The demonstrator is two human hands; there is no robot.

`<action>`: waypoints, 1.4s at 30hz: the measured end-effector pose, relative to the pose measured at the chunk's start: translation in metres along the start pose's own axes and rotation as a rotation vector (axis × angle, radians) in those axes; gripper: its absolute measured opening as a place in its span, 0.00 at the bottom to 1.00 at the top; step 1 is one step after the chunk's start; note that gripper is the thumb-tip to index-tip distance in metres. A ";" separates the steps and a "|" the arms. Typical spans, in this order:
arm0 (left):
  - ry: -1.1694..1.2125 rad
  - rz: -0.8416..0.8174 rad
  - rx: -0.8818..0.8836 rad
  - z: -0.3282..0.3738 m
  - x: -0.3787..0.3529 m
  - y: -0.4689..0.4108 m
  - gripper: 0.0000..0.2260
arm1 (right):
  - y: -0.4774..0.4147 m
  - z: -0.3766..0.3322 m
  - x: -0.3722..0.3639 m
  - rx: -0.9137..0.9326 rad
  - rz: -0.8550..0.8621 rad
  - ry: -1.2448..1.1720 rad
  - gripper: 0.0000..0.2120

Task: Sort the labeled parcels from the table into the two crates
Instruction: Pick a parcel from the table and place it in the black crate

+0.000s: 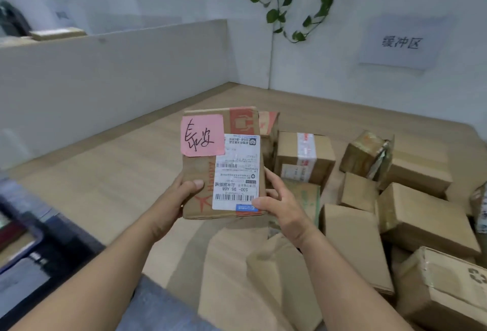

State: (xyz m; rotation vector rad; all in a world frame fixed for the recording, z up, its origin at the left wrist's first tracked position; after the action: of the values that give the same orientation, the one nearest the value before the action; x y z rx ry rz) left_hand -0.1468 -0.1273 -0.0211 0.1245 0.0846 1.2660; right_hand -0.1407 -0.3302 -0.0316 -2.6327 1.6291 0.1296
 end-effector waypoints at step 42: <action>-0.826 1.009 0.739 -0.139 0.521 0.556 0.39 | -0.184 0.152 -0.726 -0.304 -0.880 0.153 0.44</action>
State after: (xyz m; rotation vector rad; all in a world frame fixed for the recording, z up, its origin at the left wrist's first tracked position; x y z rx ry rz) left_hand -0.5358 0.5403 -0.0780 1.4569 -0.2662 2.0210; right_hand -0.3056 0.4107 -0.1164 -3.3730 0.3545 0.1461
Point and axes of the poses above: each hand's wrist, its own y-axis away from the middle knuckle, its own x-axis out of the back of the hand, z = x × y, the point moved 9 cm from there along -y, towards the middle knuckle, and after that the axes turned 10 degrees about -z, right-handed, at the moved point
